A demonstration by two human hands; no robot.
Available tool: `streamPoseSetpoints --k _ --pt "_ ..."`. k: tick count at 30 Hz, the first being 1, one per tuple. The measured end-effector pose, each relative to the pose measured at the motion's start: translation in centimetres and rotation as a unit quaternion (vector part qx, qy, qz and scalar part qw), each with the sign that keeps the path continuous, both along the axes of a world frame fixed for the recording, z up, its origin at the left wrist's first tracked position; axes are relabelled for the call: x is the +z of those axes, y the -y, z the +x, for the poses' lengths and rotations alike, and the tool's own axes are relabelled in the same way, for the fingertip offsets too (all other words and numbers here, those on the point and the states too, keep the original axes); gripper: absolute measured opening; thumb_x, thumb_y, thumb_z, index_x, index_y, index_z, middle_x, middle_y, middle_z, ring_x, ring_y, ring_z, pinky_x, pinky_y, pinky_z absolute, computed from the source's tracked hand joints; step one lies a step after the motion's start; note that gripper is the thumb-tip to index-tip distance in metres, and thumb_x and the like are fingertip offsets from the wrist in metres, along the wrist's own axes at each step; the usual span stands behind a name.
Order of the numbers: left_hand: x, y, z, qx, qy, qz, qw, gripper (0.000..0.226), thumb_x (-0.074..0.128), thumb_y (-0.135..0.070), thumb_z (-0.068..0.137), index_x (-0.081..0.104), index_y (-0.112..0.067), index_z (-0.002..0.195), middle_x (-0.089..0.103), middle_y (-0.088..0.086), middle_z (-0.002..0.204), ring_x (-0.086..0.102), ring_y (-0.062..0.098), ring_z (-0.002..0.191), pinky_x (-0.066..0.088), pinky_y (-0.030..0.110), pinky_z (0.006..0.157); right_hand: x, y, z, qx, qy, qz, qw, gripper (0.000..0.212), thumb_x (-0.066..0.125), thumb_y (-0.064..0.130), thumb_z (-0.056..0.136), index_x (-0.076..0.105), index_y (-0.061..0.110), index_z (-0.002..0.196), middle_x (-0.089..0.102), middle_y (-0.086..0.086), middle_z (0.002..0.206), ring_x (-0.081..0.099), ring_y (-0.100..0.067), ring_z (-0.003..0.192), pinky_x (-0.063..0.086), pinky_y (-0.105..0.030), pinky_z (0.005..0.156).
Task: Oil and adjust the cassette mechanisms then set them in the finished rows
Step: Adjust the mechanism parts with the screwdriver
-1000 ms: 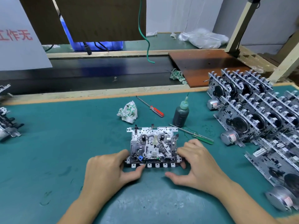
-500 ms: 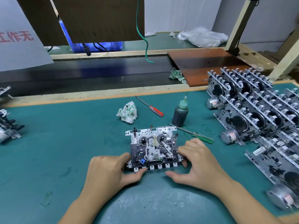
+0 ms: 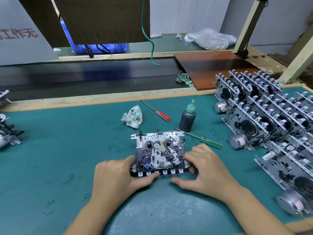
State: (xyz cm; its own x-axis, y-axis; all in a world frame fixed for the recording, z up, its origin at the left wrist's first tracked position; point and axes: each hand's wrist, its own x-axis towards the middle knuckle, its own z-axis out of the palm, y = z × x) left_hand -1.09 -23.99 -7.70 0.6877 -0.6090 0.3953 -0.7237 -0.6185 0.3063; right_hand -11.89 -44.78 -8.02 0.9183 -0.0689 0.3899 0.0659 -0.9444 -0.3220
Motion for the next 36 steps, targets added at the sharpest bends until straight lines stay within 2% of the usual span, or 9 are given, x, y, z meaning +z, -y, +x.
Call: streamPoseSetpoints --k 5,11,19,23,25,27,29,33,36 --pt "0.5 -0.1 0.2 -0.054 -0.039 -0.013 0.998 0.062 0.047 -0.087 0.049 0.029 -0.028 0.055 0.039 0.0 0.031 0.042 0.019 0.028 0.034 0.027 0.033 0.1 -0.2 0.1 -0.028 0.033 -0.033 0.999 0.054 0.053 0.064 0.074 0.042 0.017 0.051 0.042 0.006 0.049 0.039 -0.015 0.05 0.033 -0.024 0.067" --pt "0.2 -0.5 0.1 -0.096 -0.033 0.008 0.995 0.066 0.049 -0.085 0.056 0.049 -0.02 0.049 0.037 -0.001 0.032 0.041 0.016 0.029 0.032 0.019 0.035 0.3 -0.8 0.0 -0.084 0.024 -0.036 0.996 0.058 0.053 0.069 0.065 0.044 0.015 0.047 0.042 0.007 0.04 0.042 -0.017 0.042 0.037 -0.024 0.057" --pt "0.1 -0.4 0.4 -0.056 -0.049 0.012 0.997 0.06 0.046 -0.084 0.053 0.063 -0.027 0.05 0.041 0.003 0.033 0.04 0.02 0.033 0.03 0.019 0.037 1.1 -0.5 -0.2 -0.008 0.016 -0.017 1.0 0.051 0.053 0.058 0.075 0.044 0.015 0.05 0.037 0.011 0.044 0.037 -0.012 0.043 0.02 -0.018 0.054" --pt "0.9 -0.7 0.6 -0.09 -0.081 -0.073 0.99 0.069 0.038 -0.088 0.067 0.049 -0.022 0.05 0.038 0.009 0.044 0.034 0.027 0.051 0.02 0.015 0.043 1.3 -0.6 -0.4 -0.007 0.015 0.146 0.989 0.045 0.051 0.056 0.077 0.044 0.019 0.054 0.041 0.004 0.046 0.04 -0.011 0.049 0.027 -0.022 0.053" --pt "1.1 -0.9 0.6 -0.126 -0.111 -0.131 0.977 0.069 0.039 -0.082 0.075 0.037 -0.017 0.052 0.037 0.01 0.054 0.025 0.024 0.049 0.017 0.014 0.043 1.3 -1.0 -0.5 -0.006 0.042 0.294 0.955 0.041 0.047 0.05 0.082 0.047 0.023 0.05 0.049 0.002 0.042 0.046 -0.006 0.044 0.034 -0.019 0.05" --pt "1.2 -1.0 0.3 -0.148 -0.139 -0.174 0.964 0.07 0.037 -0.076 0.083 0.044 -0.014 0.051 0.035 0.008 0.044 0.027 0.021 0.04 0.023 0.019 0.041 1.3 -1.3 -0.4 -0.019 0.056 0.384 0.922 0.042 0.042 0.05 0.082 0.051 0.027 0.048 0.049 0.007 0.037 0.045 -0.003 0.037 0.034 -0.013 0.045" --pt "1.4 -0.8 0.0 -0.157 -0.142 -0.213 0.954 0.066 0.035 -0.07 0.09 0.046 -0.016 0.054 0.037 0.002 0.038 0.035 0.019 0.035 0.03 0.025 0.04 1.2 -1.5 -0.4 -0.023 0.054 0.406 0.912 0.045 0.042 0.05 0.08 0.051 0.024 0.044 0.046 0.005 0.033 0.043 -0.003 0.034 0.033 -0.012 0.043" --pt "1.8 -0.4 -0.4 -0.154 -0.174 -0.299 0.926 0.051 0.036 -0.063 0.093 0.046 -0.028 0.058 0.039 -0.013 0.036 0.037 0.0 0.033 0.03 0.018 0.039 1.4 -1.3 -0.3 -0.02 0.025 0.414 0.91 0.045 0.048 0.049 0.074 0.046 0.026 0.036 0.044 -0.003 0.033 0.039 -0.003 0.029 0.029 -0.009 0.039" --pt "1.6 -0.3 -0.6 -0.134 -0.209 -0.327 0.912 0.06 0.038 -0.067 0.09 0.046 -0.022 0.052 0.04 -0.004 0.032 0.035 -0.003 0.031 0.028 0.011 0.038 1.5 -1.4 -0.3 -0.023 0.024 0.396 0.918 0.049 0.048 0.05 0.075 0.043 0.028 0.032 0.043 -0.013 0.033 0.037 -0.004 0.028 0.028 -0.007 0.041"
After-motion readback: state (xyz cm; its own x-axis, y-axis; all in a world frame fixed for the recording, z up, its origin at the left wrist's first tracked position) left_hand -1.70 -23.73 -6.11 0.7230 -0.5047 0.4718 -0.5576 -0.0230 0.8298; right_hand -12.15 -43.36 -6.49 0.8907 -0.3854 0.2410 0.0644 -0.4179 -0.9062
